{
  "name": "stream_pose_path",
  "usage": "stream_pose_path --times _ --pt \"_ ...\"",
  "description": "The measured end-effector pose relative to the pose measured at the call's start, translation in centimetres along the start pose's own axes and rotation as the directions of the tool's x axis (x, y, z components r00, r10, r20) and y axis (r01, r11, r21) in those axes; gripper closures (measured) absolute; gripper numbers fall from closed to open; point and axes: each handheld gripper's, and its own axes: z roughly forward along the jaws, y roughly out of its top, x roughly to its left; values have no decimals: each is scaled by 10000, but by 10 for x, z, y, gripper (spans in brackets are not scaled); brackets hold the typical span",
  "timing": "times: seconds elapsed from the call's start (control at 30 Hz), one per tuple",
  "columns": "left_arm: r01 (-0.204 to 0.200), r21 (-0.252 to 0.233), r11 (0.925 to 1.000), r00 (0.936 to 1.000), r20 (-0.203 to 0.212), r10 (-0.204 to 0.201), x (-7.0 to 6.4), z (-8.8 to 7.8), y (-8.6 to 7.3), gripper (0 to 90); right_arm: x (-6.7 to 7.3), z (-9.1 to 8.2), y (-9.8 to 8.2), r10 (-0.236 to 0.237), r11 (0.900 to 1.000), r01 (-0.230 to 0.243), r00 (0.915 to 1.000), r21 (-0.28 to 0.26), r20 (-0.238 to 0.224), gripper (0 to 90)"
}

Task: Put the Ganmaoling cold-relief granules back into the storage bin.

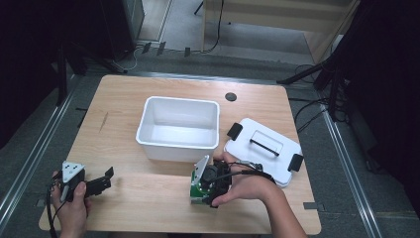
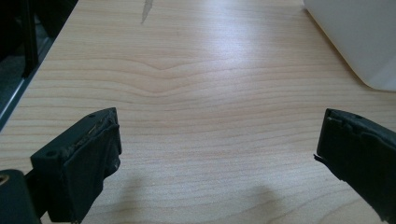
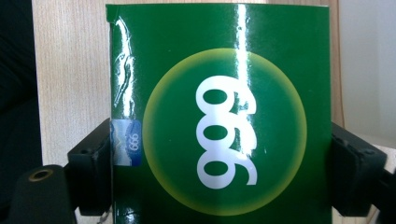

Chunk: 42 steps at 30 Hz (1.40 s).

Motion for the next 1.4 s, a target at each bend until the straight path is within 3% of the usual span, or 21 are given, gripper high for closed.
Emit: stream_pose_path --times 0.27,0.57,0.77,1.4 --pt "30 -20 10000 10000 10 -30 0 0 0 4 5 -8 3 -451 9989 452 9989 -80 132 164" --pt "52 -40 10000 10000 3 -52 0 0 0 4 3 -34 7 -555 9974 567 9981 -452 284 163" --pt "47 -25 10000 10000 6 -47 0 0 0 4 2 -52 10 -721 9952 728 9973 -658 120 164" --pt "53 -77 10000 10000 -6 -53 0 0 0 4 -16 -104 28 -1047 9903 1090 9931 -858 531 163"
